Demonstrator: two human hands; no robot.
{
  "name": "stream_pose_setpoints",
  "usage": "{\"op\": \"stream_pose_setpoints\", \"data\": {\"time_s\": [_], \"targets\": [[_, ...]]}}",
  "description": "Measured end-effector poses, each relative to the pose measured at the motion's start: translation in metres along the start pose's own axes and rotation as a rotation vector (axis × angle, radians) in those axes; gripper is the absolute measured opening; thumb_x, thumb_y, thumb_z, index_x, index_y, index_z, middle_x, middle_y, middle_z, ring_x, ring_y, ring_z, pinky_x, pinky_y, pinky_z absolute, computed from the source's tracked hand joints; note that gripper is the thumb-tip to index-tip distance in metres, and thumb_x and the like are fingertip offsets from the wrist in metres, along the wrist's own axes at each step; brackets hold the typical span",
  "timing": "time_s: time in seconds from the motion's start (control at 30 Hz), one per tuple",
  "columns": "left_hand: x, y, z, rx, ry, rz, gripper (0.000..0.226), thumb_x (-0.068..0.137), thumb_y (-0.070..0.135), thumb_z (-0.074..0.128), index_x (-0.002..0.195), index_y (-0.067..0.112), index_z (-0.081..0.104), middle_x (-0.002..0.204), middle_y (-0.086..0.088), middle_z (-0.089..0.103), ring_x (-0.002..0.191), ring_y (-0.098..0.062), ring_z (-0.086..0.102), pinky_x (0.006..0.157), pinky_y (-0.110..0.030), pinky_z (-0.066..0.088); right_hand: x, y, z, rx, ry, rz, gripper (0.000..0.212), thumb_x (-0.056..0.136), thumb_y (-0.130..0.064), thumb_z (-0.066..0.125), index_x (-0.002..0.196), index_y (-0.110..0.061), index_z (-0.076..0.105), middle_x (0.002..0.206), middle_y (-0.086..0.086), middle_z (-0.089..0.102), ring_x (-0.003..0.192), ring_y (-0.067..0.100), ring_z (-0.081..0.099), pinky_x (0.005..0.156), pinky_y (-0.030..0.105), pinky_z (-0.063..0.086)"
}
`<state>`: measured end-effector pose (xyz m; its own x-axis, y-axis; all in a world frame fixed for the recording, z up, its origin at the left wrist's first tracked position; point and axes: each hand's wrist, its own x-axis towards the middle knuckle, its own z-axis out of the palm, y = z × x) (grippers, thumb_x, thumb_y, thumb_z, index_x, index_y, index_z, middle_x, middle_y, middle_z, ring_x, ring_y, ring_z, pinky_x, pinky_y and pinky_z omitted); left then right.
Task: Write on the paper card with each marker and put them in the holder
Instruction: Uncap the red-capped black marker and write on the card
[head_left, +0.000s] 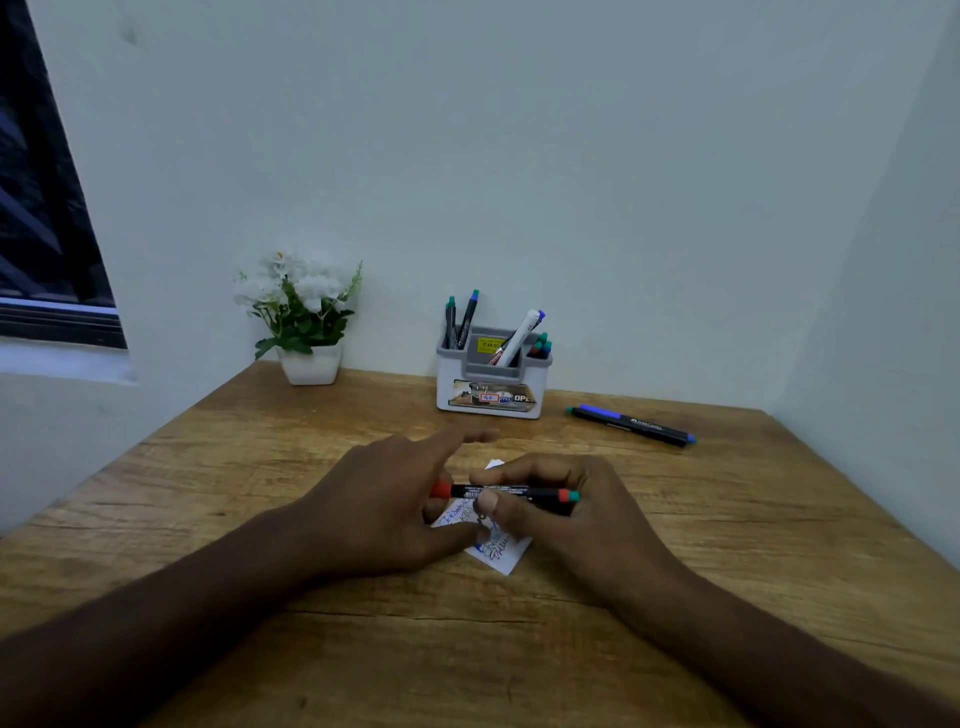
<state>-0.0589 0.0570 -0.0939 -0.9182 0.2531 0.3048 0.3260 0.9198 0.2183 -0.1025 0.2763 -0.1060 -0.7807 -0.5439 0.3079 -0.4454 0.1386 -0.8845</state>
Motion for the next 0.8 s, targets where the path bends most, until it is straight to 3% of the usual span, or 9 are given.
{"op": "stream_pose_setpoints", "data": {"time_s": [0.07,0.13,0.27,0.37,0.43,0.53,0.67,0.7,0.8], "targets": [[-0.001,0.001,0.001,0.015,0.037,0.006,0.079,0.082,0.071,0.068,0.147,0.060,0.025,0.079,0.048,0.055,0.079,0.017,0.056,0.053,-0.016,0.030,0.000,-0.002,0.002,0.013,-0.027,0.007,0.009,0.097,-0.031,0.078,0.104,-0.033,0.084,0.099,-0.011,0.084,0.097,0.004,0.078,0.080,0.013,0.055],[-0.001,0.004,0.003,0.029,0.059,0.008,0.073,0.084,0.067,0.067,0.143,0.060,0.025,0.069,0.025,0.060,0.069,0.004,0.057,0.053,-0.020,0.033,0.000,-0.004,0.002,0.042,-0.054,0.014,0.011,0.101,-0.032,0.073,0.100,-0.025,0.081,0.092,-0.001,0.084,0.091,0.010,0.079,0.080,0.016,0.056],[0.003,0.009,0.007,0.014,0.069,-0.001,0.064,0.092,0.042,0.068,0.138,0.055,0.024,0.071,0.010,0.064,0.065,-0.007,0.060,0.053,-0.027,0.044,0.001,-0.006,0.004,0.053,-0.069,-0.011,0.016,0.102,-0.029,0.072,0.091,-0.020,0.080,0.083,0.004,0.083,0.083,0.011,0.079,0.078,0.016,0.054],[0.003,0.014,0.006,-0.015,0.081,0.007,0.060,0.093,0.037,0.066,0.137,0.050,0.027,0.065,0.007,0.062,0.059,-0.008,0.058,0.050,-0.026,0.042,0.002,-0.008,0.003,0.064,-0.065,-0.012,0.016,0.101,-0.027,0.073,0.088,-0.020,0.080,0.081,0.005,0.082,0.082,0.012,0.079,0.075,0.017,0.056],[0.001,0.019,0.003,0.039,0.111,0.034,0.058,0.091,0.050,0.059,0.138,0.048,0.025,0.066,0.011,0.062,0.060,-0.005,0.058,0.051,-0.024,0.038,0.002,-0.009,0.003,0.090,-0.045,0.018,0.017,0.100,-0.030,0.074,0.089,-0.019,0.081,0.081,0.006,0.082,0.081,0.013,0.078,0.074,0.020,0.057],[0.001,0.022,0.000,0.145,0.116,0.163,0.049,0.094,0.059,0.042,0.138,0.044,0.027,0.085,0.017,0.067,0.072,-0.002,0.060,0.056,-0.023,0.040,0.002,-0.005,0.001,0.116,0.012,0.059,0.016,0.098,-0.030,0.077,0.089,-0.017,0.082,0.080,0.006,0.082,0.079,0.014,0.078,0.072,0.022,0.058],[0.004,0.009,-0.003,0.175,0.001,0.208,0.006,0.103,0.050,0.030,0.107,0.048,0.027,0.094,0.021,0.050,0.078,0.002,0.049,0.065,-0.021,0.040,0.004,0.000,-0.001,0.140,0.050,0.125,0.037,0.086,-0.036,0.088,0.098,-0.004,0.074,0.082,0.010,0.083,0.078,0.016,0.081,0.070,0.025,0.061],[0.007,0.004,-0.004,0.161,0.000,0.170,0.009,0.104,0.049,0.031,0.101,0.048,0.024,0.094,0.023,0.044,0.077,0.004,0.045,0.065,-0.018,0.036,0.004,0.000,-0.001,0.152,0.046,0.154,0.046,0.081,-0.041,0.092,0.102,-0.005,0.072,0.084,0.012,0.083,0.080,0.018,0.082,0.073,0.031,0.062],[0.026,-0.009,-0.015,-0.162,0.260,0.048,0.023,0.110,0.047,0.030,0.098,0.037,0.048,0.097,0.015,0.052,0.088,-0.003,0.051,0.075,-0.025,0.043,0.005,0.001,-0.003,0.134,-0.014,0.185,0.066,0.067,-0.056,0.095,0.112,-0.016,0.069,0.089,0.014,0.083,0.089,0.024,0.083,0.090,0.044,0.063]]}}
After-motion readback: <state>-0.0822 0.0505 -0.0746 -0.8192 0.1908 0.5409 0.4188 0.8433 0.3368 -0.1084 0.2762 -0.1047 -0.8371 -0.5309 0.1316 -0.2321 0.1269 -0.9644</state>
